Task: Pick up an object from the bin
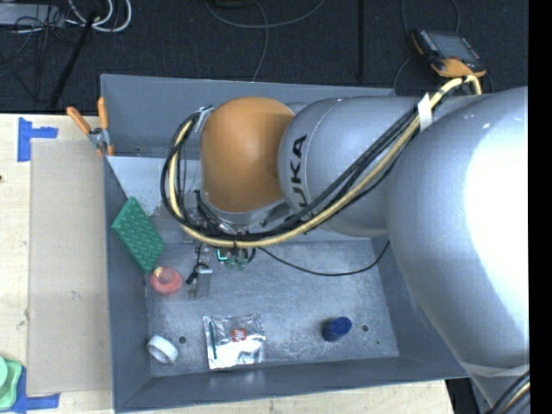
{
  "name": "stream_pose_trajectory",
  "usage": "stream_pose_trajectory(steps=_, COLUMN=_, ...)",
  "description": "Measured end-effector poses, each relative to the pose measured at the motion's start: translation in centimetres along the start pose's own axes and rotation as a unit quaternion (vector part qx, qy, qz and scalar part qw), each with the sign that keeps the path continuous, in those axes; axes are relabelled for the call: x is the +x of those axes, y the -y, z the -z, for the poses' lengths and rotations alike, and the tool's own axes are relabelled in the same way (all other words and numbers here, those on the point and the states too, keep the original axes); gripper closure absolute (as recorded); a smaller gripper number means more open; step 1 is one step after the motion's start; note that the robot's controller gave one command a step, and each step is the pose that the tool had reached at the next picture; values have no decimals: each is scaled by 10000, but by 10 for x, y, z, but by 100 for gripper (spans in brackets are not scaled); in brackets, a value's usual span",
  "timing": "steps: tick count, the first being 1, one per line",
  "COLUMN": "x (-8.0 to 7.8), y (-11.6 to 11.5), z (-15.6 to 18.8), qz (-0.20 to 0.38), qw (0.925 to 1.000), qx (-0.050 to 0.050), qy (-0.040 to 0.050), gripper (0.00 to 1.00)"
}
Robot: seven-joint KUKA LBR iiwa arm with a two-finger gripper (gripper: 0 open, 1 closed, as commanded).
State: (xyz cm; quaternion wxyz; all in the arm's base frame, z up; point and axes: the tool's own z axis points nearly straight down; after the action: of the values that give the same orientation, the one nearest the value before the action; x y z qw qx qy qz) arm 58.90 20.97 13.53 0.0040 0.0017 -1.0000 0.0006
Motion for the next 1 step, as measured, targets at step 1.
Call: stream_pose_trajectory(steps=1, x=-7, y=-39, z=-69, qz=-67, qw=10000, qx=-7, qy=26, gripper=0)
